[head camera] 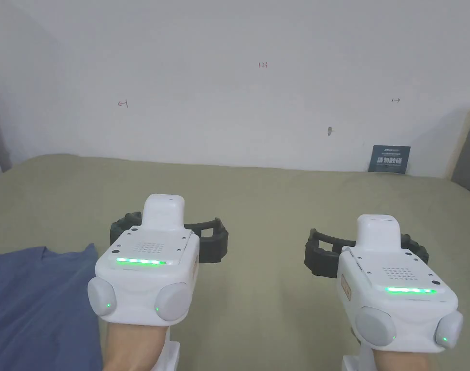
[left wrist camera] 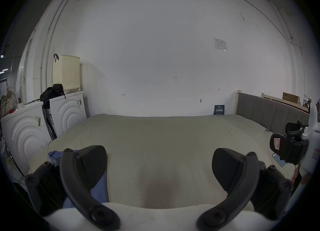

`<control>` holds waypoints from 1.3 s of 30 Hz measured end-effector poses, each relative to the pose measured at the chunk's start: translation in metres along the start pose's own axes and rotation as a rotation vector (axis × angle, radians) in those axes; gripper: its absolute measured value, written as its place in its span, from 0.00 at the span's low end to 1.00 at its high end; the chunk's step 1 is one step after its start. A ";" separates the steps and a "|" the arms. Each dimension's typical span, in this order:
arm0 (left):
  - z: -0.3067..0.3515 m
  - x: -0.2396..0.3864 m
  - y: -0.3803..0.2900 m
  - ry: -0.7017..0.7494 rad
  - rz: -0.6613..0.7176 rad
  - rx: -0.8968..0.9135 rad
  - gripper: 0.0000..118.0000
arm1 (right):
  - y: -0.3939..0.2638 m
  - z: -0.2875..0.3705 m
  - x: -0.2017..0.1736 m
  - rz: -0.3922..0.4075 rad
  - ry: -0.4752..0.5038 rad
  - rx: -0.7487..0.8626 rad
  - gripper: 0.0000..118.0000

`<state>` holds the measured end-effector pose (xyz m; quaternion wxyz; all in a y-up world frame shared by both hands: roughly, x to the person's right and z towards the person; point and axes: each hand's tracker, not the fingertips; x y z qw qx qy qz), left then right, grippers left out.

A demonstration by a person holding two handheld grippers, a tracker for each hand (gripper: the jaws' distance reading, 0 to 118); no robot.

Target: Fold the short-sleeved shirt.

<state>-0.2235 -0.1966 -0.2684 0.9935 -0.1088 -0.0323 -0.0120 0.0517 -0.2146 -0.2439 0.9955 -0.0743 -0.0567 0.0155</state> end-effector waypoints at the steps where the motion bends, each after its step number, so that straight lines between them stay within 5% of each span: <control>1: -0.001 -0.001 0.000 -0.001 0.001 0.002 1.00 | 0.000 0.000 0.000 0.000 0.000 0.002 1.00; 39: 0.007 -0.002 0.006 -0.010 -0.009 0.034 1.00 | 0.007 0.007 0.001 -0.006 -0.017 0.057 1.00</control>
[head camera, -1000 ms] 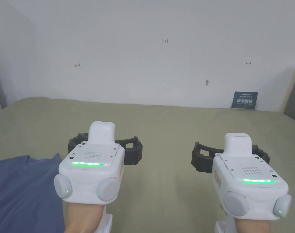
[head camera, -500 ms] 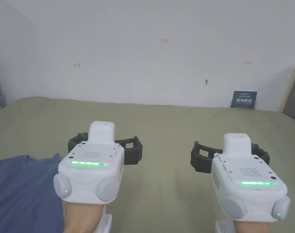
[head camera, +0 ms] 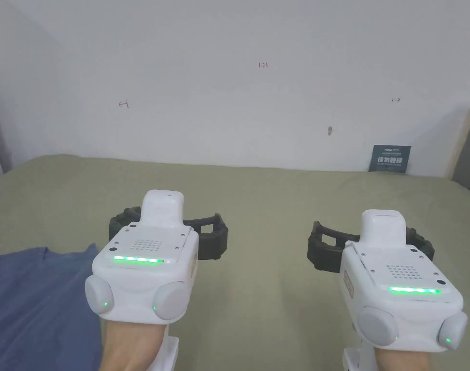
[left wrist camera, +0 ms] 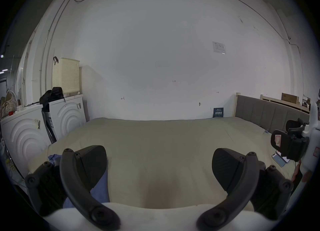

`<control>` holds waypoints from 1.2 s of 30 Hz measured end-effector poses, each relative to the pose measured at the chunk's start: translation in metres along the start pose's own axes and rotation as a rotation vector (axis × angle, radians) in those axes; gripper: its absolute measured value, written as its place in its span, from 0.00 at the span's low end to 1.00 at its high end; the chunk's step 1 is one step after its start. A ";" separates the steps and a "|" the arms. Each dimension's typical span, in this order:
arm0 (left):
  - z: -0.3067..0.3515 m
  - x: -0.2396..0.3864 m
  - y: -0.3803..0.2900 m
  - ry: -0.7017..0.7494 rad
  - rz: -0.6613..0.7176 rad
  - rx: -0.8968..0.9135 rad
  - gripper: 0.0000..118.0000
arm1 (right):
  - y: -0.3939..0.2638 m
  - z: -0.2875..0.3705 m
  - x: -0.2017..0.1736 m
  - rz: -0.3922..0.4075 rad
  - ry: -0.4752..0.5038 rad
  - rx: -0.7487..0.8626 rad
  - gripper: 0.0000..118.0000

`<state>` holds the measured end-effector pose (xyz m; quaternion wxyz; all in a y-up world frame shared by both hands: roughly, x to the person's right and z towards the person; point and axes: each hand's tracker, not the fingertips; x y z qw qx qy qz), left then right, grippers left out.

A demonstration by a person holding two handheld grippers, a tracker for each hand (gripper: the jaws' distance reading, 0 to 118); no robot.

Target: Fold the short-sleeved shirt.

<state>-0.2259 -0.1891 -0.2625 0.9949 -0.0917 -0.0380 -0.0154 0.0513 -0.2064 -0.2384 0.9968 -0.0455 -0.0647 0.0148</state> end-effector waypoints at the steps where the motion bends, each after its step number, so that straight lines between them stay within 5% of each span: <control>1: 0.000 0.001 0.000 0.012 -0.011 -0.002 1.00 | 0.000 -0.001 0.001 -0.007 0.006 -0.006 1.00; 18: -0.005 -0.002 0.001 0.015 -0.005 -0.024 1.00 | 0.002 -0.005 0.004 0.002 -0.015 -0.021 1.00; 20: -0.005 -0.002 0.001 0.016 -0.003 -0.027 1.00 | 0.002 -0.005 0.003 0.010 -0.009 -0.019 0.95; 21: -0.004 -0.002 0.001 0.019 -0.004 -0.029 0.98 | 0.002 -0.004 0.003 0.017 -0.009 -0.021 0.85; 22: -0.004 -0.002 0.001 0.013 -0.012 -0.036 0.83 | 0.003 -0.002 0.002 0.024 -0.006 -0.023 0.44; 23: -0.004 -0.002 0.001 0.002 -0.017 -0.033 0.44 | 0.003 -0.002 0.002 0.024 -0.005 -0.022 0.05; 24: -0.002 0.000 0.001 0.000 -0.035 -0.032 0.00 | 0.003 -0.004 0.002 0.023 -0.019 -0.033 0.06; 25: -0.005 0.002 0.000 0.034 -0.055 -0.036 0.00 | 0.007 -0.002 0.004 0.064 -0.058 -0.047 0.06; 27: -0.003 0.003 0.004 0.001 -0.046 -0.038 0.00 | 0.016 0.002 0.009 -0.007 0.000 -0.092 0.06; 36: -0.007 -0.003 0.007 0.005 0.004 -0.055 0.00 | 0.001 0.000 -0.002 0.030 -0.015 -0.061 0.06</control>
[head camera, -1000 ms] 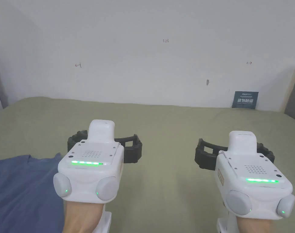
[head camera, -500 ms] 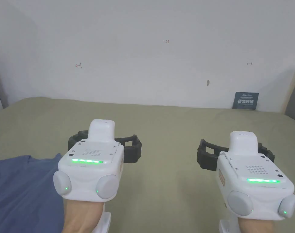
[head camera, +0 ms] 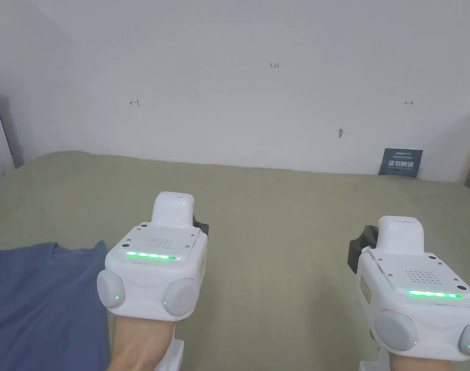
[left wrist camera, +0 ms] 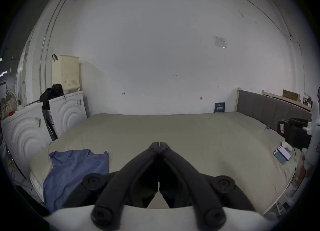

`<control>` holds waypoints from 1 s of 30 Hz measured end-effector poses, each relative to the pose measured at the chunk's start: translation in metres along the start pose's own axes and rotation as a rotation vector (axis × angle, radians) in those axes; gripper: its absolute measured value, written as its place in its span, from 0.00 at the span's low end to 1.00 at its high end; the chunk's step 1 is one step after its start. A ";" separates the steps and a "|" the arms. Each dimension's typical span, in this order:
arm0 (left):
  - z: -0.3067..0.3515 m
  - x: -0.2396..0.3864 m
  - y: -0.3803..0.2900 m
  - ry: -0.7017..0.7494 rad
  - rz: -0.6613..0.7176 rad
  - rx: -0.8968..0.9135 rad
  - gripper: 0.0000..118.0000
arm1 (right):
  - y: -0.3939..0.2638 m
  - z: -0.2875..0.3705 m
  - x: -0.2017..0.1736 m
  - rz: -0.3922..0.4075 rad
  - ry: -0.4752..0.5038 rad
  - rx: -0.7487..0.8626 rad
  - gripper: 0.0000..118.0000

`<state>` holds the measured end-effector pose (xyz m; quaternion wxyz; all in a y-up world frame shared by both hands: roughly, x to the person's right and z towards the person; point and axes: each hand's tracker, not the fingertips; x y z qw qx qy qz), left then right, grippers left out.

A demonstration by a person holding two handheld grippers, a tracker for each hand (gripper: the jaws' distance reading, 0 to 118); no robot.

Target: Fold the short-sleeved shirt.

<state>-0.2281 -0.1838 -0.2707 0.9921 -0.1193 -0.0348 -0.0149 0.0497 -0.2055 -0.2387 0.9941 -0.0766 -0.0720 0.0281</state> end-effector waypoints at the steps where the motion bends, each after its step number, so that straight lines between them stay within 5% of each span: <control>1: 0.000 -0.003 -0.001 0.002 0.005 0.001 0.00 | 0.000 -0.001 0.002 -0.006 0.018 0.003 0.06; 12: 0.017 -0.090 -0.007 0.189 0.040 -0.010 0.00 | 0.002 -0.016 -0.073 0.013 0.225 0.005 0.06; 23: 0.114 -0.248 -0.034 0.584 0.104 -0.061 0.00 | 0.004 -0.003 -0.256 0.002 0.634 -0.003 0.06; 30: 0.161 -0.293 -0.050 0.716 0.129 -0.085 0.00 | 0.003 0.023 -0.318 0.022 0.775 -0.006 0.06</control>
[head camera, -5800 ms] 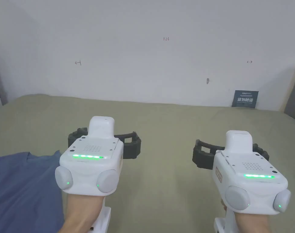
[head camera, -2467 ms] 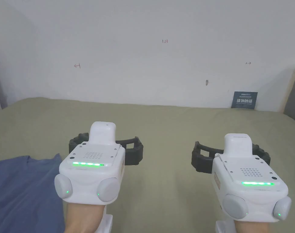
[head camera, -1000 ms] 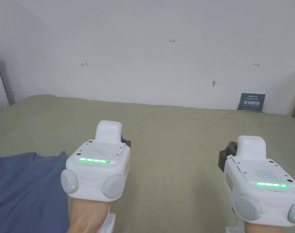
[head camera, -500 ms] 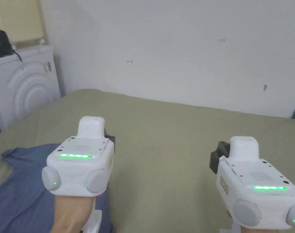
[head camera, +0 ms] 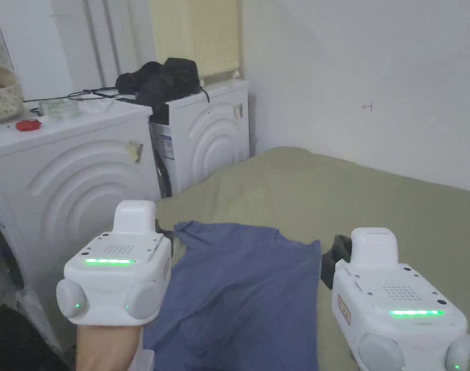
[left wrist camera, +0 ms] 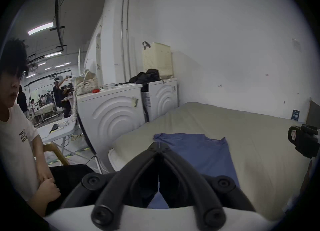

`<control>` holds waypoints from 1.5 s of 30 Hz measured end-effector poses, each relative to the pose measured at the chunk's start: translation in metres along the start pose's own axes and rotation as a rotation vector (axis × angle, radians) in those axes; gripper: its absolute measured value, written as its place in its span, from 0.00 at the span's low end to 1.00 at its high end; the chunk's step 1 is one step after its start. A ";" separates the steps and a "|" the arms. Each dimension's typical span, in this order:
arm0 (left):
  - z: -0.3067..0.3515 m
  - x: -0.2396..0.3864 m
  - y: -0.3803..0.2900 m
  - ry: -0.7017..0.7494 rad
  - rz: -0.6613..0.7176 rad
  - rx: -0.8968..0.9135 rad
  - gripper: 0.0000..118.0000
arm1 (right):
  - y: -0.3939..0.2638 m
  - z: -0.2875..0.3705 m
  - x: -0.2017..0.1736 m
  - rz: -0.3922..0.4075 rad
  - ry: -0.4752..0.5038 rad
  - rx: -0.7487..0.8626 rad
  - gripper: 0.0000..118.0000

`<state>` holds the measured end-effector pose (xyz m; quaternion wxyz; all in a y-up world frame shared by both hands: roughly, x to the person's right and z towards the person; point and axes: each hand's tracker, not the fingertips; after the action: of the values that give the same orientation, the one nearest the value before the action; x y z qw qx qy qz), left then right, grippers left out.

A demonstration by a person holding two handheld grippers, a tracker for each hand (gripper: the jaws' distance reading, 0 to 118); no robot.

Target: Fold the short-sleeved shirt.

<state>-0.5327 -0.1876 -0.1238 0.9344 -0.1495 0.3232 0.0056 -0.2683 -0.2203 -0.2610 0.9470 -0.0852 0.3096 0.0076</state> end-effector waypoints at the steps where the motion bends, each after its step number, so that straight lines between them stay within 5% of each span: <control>1: 0.000 -0.006 -0.001 0.005 0.001 0.000 0.00 | 0.000 -0.002 -0.005 0.007 0.011 0.000 0.06; 13: -0.030 0.013 -0.010 -0.039 0.016 -0.073 0.00 | -0.007 -0.017 0.003 -0.005 0.003 -0.055 0.06; 31: -0.291 0.167 -0.091 -0.346 -0.130 -0.632 0.01 | -0.096 -0.087 0.064 -0.026 -0.075 -0.246 0.06; 32: -0.295 0.170 -0.092 -0.363 -0.144 -0.652 0.12 | -0.101 -0.089 0.066 -0.029 -0.078 -0.257 0.06; 33: -0.299 0.172 -0.093 -0.373 -0.150 -0.671 0.42 | -0.104 -0.090 0.068 -0.032 -0.081 -0.262 0.06; 34: -0.300 0.174 -0.096 -0.372 -0.147 -0.696 0.92 | -0.107 -0.091 0.070 -0.034 -0.084 -0.271 0.06; 35: -0.297 0.175 -0.099 -0.367 -0.152 -0.680 1.00 | -0.109 -0.092 0.070 -0.036 -0.089 -0.283 0.06; 43: -0.312 0.190 -0.126 -0.335 -0.223 -0.736 0.94 | -0.106 -0.074 0.080 -0.028 -0.103 -0.285 0.06; 45: -0.307 0.188 -0.120 -0.330 -0.195 -0.742 0.84 | -0.106 -0.060 0.087 -0.031 -0.120 -0.297 0.06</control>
<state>-0.5564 -0.4053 -0.4339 0.8527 -0.5029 0.1293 0.0571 -0.2258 -0.3379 -0.3429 0.9408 -0.2285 0.2466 0.0440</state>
